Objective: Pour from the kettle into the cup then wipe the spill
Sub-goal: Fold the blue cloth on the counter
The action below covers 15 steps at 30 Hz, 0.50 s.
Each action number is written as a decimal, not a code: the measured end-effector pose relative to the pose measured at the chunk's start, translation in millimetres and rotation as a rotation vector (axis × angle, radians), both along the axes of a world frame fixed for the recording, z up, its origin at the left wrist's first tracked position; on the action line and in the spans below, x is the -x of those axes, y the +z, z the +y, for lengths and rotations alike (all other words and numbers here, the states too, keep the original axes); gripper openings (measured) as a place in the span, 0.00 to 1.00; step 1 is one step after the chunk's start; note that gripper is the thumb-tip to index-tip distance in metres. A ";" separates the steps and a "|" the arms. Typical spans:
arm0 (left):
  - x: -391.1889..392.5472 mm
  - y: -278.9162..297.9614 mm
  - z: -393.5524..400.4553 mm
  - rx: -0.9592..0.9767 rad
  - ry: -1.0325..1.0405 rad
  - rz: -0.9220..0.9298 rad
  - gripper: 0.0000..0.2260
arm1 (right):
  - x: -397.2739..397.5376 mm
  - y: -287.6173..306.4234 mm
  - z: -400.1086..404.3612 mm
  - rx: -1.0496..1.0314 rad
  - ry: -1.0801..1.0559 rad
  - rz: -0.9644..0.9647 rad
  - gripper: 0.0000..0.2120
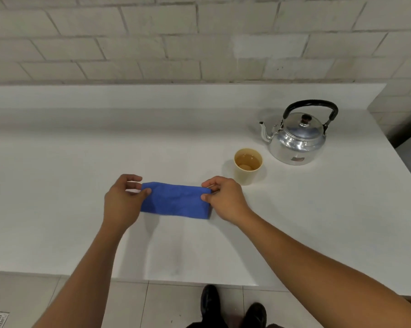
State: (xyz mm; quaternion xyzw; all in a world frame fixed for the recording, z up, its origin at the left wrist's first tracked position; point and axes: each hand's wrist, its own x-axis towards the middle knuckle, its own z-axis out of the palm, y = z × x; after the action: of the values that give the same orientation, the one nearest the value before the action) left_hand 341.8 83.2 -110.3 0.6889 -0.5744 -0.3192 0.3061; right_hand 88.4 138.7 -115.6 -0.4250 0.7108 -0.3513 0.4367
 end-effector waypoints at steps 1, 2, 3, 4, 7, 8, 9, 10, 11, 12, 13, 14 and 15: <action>-5.4 -1.0 -8.2 -0.004 0.009 -0.028 0.13 | -6.6 -2.5 -7.1 0.001 0.001 0.005 0.12; -11.4 -2.8 -15.7 -0.007 0.014 -0.051 0.13 | -13.0 -5.4 -13.5 0.002 0.002 0.004 0.12; -17.0 -4.9 -22.2 -0.014 0.019 -0.067 0.13 | -19.0 -8.0 -19.4 0.004 0.005 0.005 0.12; -22.4 -7.0 -27.6 -0.023 0.026 -0.081 0.13 | -24.8 -10.5 -24.7 0.008 0.011 0.010 0.12; -36.7 -14.4 -37.9 -0.046 0.046 -0.127 0.12 | -41.3 -15.4 -35.9 0.021 0.041 0.056 0.13; -40.2 -17.3 -39.5 -0.053 0.051 -0.138 0.12 | -45.5 -17.1 -38.3 0.027 0.055 0.083 0.13; -42.5 -20.1 -40.3 -0.062 0.053 -0.145 0.12 | -49.1 -18.3 -39.9 0.028 0.069 0.119 0.13; -44.4 -23.8 -40.7 -0.064 0.047 -0.155 0.12 | -51.5 -20.3 -41.0 0.032 0.080 0.153 0.13; -45.0 -26.0 -40.1 -0.065 0.041 -0.164 0.12 | -53.6 -21.3 -41.2 0.030 0.088 0.185 0.12; -45.1 -28.0 -39.3 -0.064 0.030 -0.182 0.12 | -54.7 -22.9 -40.9 0.031 0.095 0.214 0.12; -44.1 -28.4 -38.3 -0.062 0.016 -0.203 0.12 | -55.2 -23.6 -40.0 0.034 0.101 0.245 0.12; -43.2 -29.6 -37.8 -0.049 -0.005 -0.240 0.12 | -54.9 -24.8 -38.9 0.044 0.102 0.269 0.12; -40.8 -29.2 -35.8 -0.024 -0.036 -0.293 0.12 | -54.2 -24.6 -36.7 0.055 0.094 0.286 0.11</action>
State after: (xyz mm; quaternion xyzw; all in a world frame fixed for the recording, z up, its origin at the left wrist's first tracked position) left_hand 382.6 47.4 -139.4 0.7212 -0.6214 -0.2275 0.2048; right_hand 142.7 102.0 -140.2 -0.5152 0.7351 -0.2856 0.3354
